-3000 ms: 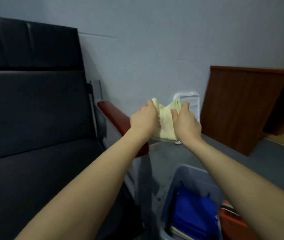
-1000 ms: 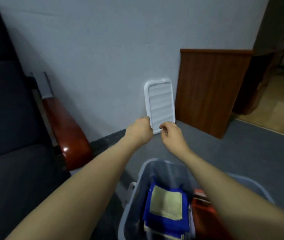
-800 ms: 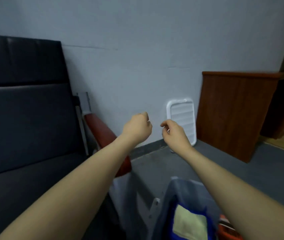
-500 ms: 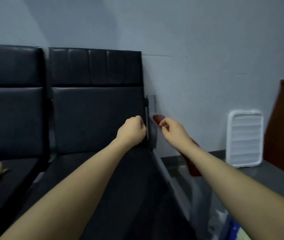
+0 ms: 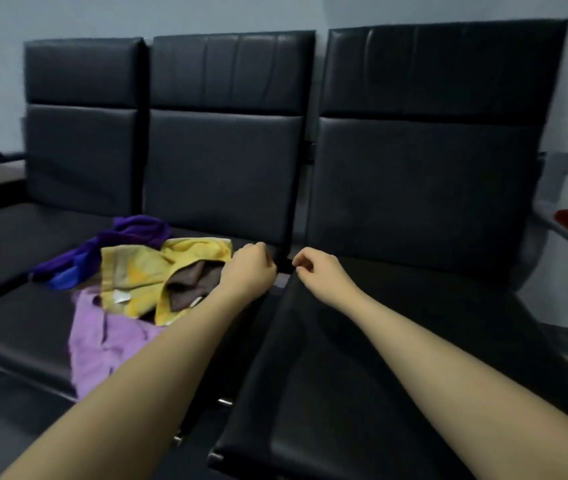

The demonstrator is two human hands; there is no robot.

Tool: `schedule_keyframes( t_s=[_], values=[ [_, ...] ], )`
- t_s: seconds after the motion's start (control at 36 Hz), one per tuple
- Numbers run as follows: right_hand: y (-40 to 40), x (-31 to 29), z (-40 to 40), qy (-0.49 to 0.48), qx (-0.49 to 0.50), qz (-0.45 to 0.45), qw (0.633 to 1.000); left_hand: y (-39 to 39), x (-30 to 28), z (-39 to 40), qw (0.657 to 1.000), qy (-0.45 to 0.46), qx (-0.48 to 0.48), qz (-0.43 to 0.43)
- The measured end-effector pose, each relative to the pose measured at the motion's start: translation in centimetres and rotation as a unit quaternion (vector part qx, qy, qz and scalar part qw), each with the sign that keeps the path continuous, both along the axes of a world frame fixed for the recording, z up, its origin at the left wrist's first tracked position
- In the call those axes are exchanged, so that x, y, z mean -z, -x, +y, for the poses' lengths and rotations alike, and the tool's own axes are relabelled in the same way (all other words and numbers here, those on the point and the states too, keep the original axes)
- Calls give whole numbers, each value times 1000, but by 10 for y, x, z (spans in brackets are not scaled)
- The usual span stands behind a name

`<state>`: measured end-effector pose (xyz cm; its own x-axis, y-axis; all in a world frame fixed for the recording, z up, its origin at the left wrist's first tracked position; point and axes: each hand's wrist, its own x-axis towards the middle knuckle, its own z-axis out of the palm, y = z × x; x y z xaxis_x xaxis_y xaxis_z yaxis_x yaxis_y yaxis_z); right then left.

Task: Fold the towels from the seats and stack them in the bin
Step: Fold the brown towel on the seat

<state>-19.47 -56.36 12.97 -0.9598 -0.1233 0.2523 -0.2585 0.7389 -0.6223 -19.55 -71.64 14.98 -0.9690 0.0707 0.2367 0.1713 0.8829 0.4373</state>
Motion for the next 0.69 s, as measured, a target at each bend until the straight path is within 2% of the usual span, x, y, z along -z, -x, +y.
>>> schedule_keyframes(
  t_s=[0.17, 0.28, 0.44, 0.56, 0.64, 0.69],
  values=[
    [19, 31, -72, -5, -101, -41, 994, 3, 31, -69, 992, 87, -82, -31],
    [26, 45, -106, -25, -140, -70, 987, 4, 45, -99, 987, 124, -83, -57],
    [40, 57, -133, -76, -121, -62, 988, 6, 64, -115, 975, 203, -87, -11],
    [42, 55, -139, -120, -76, -4, 990, 7, 68, -116, 979, 188, -85, 0],
    [43, 54, -139, -66, -49, 14, 997, 9, 68, -113, 982, 166, -87, 31],
    [44, 52, -137, 47, -31, 5, 998, 11, 66, -110, 982, 153, -90, 60]
  ],
)
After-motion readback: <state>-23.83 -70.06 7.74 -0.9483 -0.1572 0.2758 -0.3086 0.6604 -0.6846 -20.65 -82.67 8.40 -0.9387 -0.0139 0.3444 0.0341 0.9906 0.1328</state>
